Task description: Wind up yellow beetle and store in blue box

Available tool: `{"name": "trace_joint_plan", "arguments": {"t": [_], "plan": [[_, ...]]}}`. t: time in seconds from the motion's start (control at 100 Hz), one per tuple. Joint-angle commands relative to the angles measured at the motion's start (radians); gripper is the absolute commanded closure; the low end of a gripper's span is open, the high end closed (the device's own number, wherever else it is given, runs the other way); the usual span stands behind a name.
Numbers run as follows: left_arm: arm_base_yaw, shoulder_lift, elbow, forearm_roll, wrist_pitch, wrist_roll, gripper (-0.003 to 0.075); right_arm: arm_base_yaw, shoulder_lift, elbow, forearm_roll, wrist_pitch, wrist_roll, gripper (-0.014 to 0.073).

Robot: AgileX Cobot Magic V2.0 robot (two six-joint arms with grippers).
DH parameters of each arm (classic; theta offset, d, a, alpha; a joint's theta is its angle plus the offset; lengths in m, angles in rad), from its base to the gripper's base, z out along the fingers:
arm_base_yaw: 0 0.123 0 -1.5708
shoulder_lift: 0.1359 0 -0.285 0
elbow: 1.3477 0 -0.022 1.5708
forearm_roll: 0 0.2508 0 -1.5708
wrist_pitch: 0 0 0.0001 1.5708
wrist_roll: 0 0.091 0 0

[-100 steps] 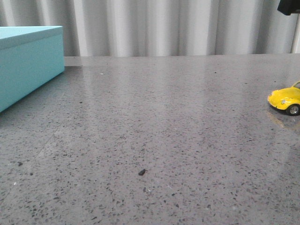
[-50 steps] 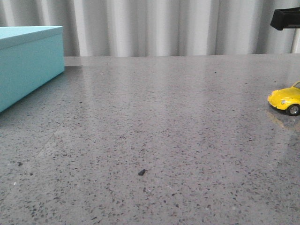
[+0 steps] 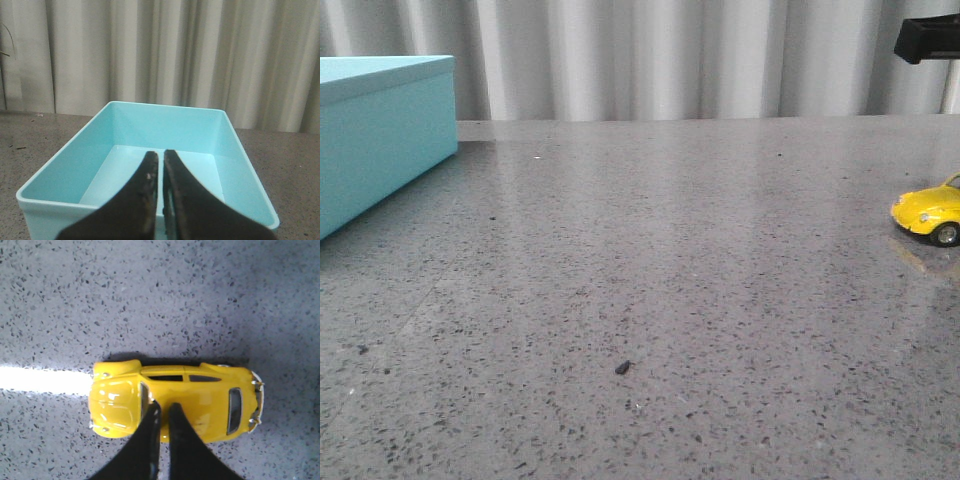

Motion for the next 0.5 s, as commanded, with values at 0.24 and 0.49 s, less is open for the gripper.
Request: {"name": "trace_joint_plan", "arguments": {"t": [0.24, 0.49], "plan": [[0.0, 0.021, -0.033, -0.01, -0.068, -0.008, 0.0741, 0.003, 0.017, -0.033, -0.006, -0.004, -0.007, 0.0635], [0.0, 0.021, -0.033, -0.01, -0.068, -0.008, 0.0741, -0.002, 0.019, -0.033, -0.04, -0.003, -0.007, 0.0635]]}}
